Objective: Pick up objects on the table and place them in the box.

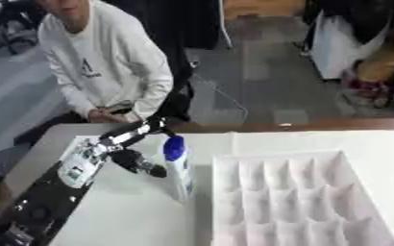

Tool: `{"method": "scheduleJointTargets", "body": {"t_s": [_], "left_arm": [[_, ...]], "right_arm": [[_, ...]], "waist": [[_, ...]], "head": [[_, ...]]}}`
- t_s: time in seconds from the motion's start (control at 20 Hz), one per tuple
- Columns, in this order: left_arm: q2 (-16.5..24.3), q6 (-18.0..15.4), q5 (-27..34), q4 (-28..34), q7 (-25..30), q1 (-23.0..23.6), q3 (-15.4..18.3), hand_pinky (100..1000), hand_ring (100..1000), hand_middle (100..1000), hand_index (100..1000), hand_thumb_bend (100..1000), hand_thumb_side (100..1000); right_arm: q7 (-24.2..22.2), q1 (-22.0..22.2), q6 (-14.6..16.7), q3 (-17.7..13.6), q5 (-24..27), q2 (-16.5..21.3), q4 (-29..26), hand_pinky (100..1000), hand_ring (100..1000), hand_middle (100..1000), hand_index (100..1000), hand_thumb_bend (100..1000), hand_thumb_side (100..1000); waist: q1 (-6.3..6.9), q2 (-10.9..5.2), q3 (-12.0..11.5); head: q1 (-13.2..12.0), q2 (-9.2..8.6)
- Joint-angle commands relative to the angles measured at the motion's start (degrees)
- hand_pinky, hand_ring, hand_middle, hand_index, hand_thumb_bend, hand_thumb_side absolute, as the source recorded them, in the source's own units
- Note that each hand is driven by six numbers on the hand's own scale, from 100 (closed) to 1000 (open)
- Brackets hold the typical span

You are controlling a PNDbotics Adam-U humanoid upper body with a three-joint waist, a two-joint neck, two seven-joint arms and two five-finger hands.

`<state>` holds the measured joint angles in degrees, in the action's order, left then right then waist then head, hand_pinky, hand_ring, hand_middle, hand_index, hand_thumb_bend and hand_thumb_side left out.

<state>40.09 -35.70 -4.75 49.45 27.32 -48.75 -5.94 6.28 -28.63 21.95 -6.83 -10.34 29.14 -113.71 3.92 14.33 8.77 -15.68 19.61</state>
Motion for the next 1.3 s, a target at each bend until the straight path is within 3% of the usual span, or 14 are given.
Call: {"method": "scheduleJointTargets", "body": {"t_s": [0.05,0.95,1.3], "left_arm": [[1.4,-8.6,0.2,0.0,8.5,-1.6,1.2,992,798,982,960,1000,613],[0.9,-9.9,-1.2,-1.7,8.7,-2.5,1.4,987,818,981,960,1000,612],[0.0,-9.9,-0.6,-2.1,9.6,-2.1,1.4,952,773,959,953,1000,609]], "right_arm": [[-0.6,-1.1,0.1,0.0,-0.1,0.5,-0.9,392,509,533,653,311,901],[-2.1,-2.7,0.3,0.2,0.1,0.3,-0.9,395,511,534,653,309,904],[-2.7,-3.0,0.2,0.3,0.1,0.2,-0.9,396,511,535,653,307,905]], "waist": [[0.01,-0.57,0.2],[0.67,0.74,1.7],[0.72,0.78,1.8]], "head": [[-0.7,-1.09],[-1.6,-2.26],[-1.9,-2.18]]}}
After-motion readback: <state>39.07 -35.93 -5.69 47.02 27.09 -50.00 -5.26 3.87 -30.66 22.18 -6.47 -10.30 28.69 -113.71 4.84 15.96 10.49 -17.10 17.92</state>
